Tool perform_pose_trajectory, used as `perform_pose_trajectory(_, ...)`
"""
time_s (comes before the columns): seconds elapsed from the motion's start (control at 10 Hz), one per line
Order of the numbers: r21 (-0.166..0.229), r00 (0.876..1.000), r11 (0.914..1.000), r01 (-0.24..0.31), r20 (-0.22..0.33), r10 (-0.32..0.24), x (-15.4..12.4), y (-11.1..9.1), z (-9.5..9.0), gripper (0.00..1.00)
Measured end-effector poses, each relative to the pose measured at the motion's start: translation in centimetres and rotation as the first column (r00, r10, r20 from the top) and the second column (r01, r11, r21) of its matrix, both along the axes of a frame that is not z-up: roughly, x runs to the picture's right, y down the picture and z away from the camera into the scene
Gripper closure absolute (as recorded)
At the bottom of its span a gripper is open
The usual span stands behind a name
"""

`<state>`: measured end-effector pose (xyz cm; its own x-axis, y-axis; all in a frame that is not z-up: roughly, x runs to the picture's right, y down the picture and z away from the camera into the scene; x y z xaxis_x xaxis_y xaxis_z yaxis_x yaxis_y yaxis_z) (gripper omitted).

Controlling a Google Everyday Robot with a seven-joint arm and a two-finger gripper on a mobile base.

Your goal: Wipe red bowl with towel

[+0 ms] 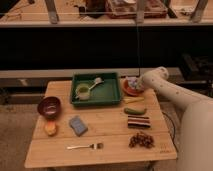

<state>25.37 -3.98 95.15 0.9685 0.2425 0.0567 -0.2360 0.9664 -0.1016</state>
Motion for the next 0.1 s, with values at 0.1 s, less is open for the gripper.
perform_pose_trajectory(0.1,0.007,1.000,0.9999,-0.011,0.002,0.011,0.19,-0.45,-0.38,1.00)
